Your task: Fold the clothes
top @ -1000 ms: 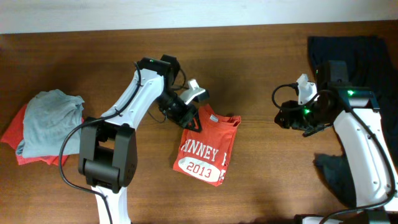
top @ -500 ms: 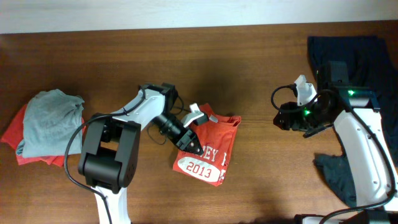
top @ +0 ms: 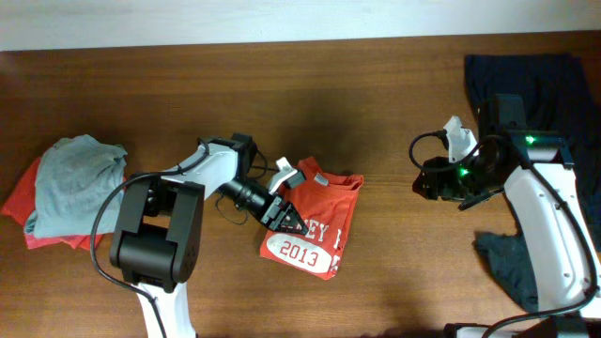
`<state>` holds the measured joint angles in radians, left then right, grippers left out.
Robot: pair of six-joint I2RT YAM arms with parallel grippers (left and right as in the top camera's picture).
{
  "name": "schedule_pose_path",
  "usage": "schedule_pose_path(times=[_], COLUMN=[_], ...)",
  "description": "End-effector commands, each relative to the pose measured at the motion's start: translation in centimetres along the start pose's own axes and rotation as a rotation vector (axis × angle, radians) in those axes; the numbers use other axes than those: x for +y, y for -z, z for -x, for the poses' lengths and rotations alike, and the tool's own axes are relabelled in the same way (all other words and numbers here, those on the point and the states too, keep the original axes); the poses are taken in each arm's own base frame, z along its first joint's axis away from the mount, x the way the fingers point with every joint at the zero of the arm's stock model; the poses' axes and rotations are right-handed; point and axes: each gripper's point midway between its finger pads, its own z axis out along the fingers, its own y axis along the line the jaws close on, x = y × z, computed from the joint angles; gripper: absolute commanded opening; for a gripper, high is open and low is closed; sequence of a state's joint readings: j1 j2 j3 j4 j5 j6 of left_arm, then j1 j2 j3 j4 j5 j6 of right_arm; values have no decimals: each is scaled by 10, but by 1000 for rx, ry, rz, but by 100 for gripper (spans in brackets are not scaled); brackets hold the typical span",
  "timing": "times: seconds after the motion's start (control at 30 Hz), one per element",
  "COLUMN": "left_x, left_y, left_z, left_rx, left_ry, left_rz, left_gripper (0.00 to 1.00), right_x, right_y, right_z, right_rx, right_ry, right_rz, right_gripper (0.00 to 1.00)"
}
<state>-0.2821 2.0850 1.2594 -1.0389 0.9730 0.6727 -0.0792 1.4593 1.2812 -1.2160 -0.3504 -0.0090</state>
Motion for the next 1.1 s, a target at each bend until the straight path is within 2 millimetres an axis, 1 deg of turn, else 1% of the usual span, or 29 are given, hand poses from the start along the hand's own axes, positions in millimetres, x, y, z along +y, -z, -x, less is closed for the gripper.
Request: schedule_pose_path(times=[0.0, 0.03, 0.1, 0.13, 0.23, 0.33, 0.37, 0.4, 0.47, 0.5, 0.53, 0.57, 0.6, 0.63, 0.7, 0.77, 0.8, 0.87, 0.97, 1.07], left_x=[19, 17, 10, 2, -16, -21, -18, -6, 21, 40, 50, 57, 60, 66, 74, 77, 74, 70, 73, 71], left_y=[0, 3, 15, 26, 47, 63, 66, 70, 77, 83, 86, 87, 87, 83, 76, 62, 52, 43, 38, 30], left_z=[-10, -8, 1, 9, 31, 51, 55, 58, 59, 57, 57, 57, 59, 59, 57, 54, 56, 59, 60, 59], left_rx=[38, 34, 31, 27, 14, -9, -10, -8, 3, 7, 1, -6, -12, -12, -4, 8, 6, -3, 6, 21], left_ry=[49, 59, 79, 65, -9, -76, -88, -59, 36, 110, 152, 172, 175, 186, 218, 230, 208, 181, 174, 168], left_rz=[60, 56, 49, 50, 70, 125, 149, 217, 359, 460, 511, 536, 540, 538, 526, 468, 401, 341, 343, 337], left_gripper=[74, 74, 75, 74, 75, 75, 75, 75, 78, 81, 86, 87, 87, 92, 94, 94, 94, 95, 95, 95], right_x=[1, 0, 0, 0, -2, -4, -4, -4, -4, -4, -4, -4, -4, -4, -4, -4, -4, -4, -4, -4], right_y=[3, 3, 3, 3, 3, 3, 3, 3, 3, 3, 3, 3, 3, 3, 3, 3, 3, 3, 3, 3], right_z=[2, 2, 2, 2, 2, 2, 2, 2, 2, 2, 2, 2, 2, 2, 2, 1, 1, 1, 1, 2], right_rx=[-7, -7, -6, -7, -7, -6, -6, -5, -5, -6, -6, -6, -6, -6, -4, -3, -3, -2, -3, -3], right_ry=[10, 10, 17, 17, 17, 17, 16, 17, 17, 17, 17, 17, 17, 17, 16, 16, 16, 15, 16, 16], right_rz=[11, 6, 3, 3, -5, -16, -16, -16, -16, -16, -16, -16, -16, -16, -16, -16, -16, -16, -16, -16], right_gripper=[53, 54, 53, 54, 54, 54, 54, 54, 54, 54, 54, 54, 54, 54, 54, 54, 54, 54, 54, 54])
